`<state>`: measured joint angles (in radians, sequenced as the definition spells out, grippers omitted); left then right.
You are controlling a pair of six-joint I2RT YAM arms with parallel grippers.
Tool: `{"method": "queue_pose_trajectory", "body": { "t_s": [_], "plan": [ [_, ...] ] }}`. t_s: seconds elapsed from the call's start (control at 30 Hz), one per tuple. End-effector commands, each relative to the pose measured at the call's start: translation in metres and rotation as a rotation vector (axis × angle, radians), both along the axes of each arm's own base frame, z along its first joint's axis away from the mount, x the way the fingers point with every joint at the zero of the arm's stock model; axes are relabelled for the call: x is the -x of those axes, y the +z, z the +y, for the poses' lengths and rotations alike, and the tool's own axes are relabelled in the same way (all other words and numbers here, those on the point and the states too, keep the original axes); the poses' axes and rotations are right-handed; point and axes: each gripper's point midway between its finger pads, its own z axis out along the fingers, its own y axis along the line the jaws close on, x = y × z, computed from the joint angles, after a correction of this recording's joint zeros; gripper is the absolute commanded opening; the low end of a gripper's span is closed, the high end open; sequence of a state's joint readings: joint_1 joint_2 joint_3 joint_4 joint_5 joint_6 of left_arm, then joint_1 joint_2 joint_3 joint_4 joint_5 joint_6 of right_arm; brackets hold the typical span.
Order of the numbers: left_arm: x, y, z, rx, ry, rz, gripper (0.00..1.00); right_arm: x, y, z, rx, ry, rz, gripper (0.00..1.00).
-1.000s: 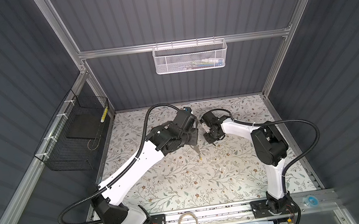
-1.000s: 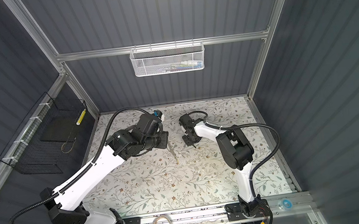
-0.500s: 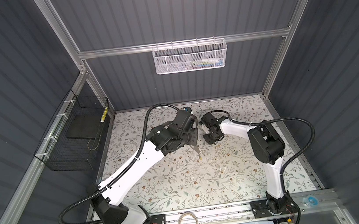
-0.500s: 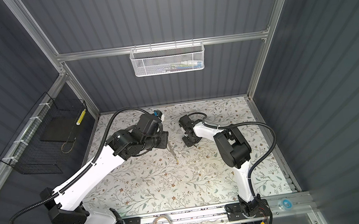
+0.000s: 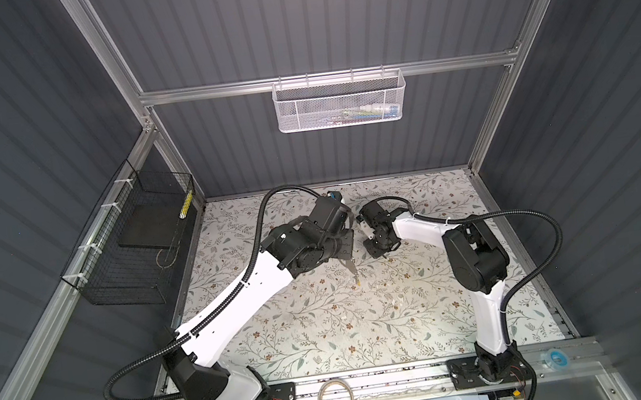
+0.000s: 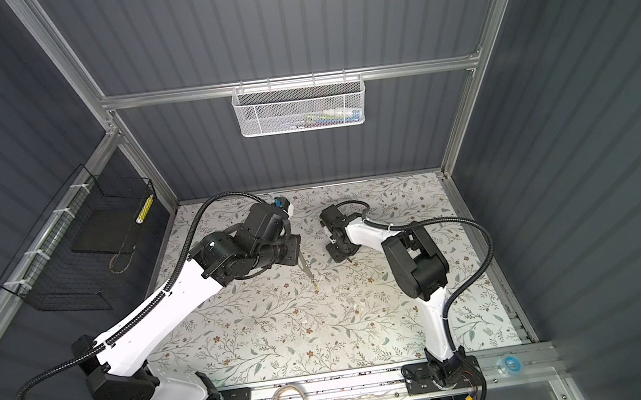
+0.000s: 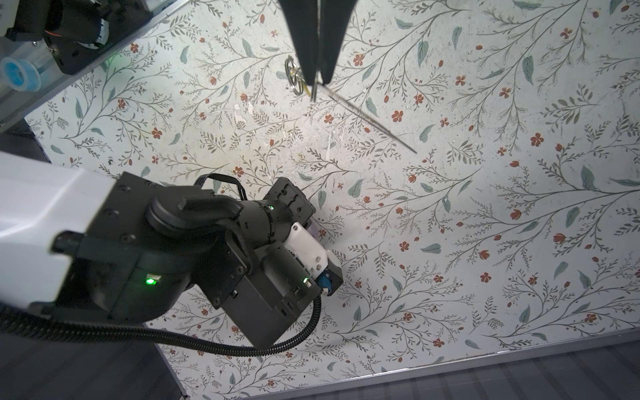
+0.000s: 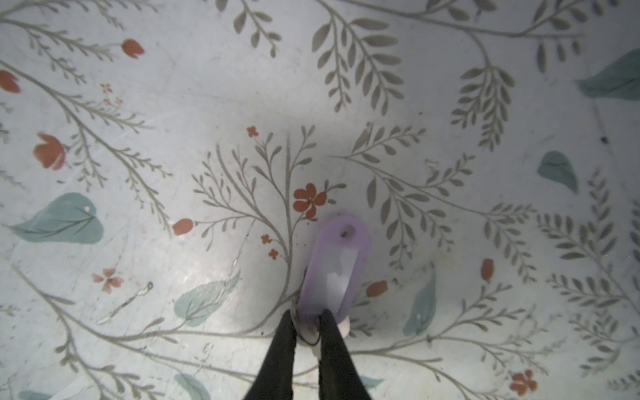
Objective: Attach keys to a key ring
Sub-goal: Pick up the key from the center of the table.
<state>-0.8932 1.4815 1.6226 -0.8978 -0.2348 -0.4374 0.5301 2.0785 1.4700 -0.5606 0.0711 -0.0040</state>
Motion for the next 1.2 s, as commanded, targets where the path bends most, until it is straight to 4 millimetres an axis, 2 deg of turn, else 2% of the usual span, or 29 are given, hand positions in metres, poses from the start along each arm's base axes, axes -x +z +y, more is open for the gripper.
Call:
{"method": "queue_pose_trajectory", "body": {
  "t_s": [0.0,0.43,0.57,0.63,0.77,0.93,1.17],
  "plan": [
    [0.001,0.014,0.001,0.025,-0.008,-0.023,0.00,0.002,0.007,-0.002,-0.002,0.005,0.000,0.17],
    [0.001,0.014,0.002,0.025,-0.008,-0.023,0.00,0.002,0.007,-0.003,0.002,0.004,-0.003,0.12],
    [0.001,0.013,0.001,0.024,-0.009,-0.023,0.00,-0.002,0.011,-0.004,0.003,-0.008,-0.022,0.06],
    [0.001,0.014,0.001,0.025,-0.007,-0.023,0.00,-0.003,0.020,-0.005,-0.010,-0.016,-0.042,0.01],
    [0.000,0.014,0.000,0.026,-0.009,-0.023,0.00,0.000,0.057,-0.004,-0.075,-0.032,-0.105,0.00],
    [0.000,0.012,-0.009,0.045,-0.034,-0.028,0.00,0.021,0.114,-0.003,-0.197,-0.013,-0.174,0.00],
    [0.003,0.022,-0.024,0.123,-0.110,-0.077,0.00,0.079,0.184,0.024,-0.521,0.166,-0.210,0.00]
  ]
}}
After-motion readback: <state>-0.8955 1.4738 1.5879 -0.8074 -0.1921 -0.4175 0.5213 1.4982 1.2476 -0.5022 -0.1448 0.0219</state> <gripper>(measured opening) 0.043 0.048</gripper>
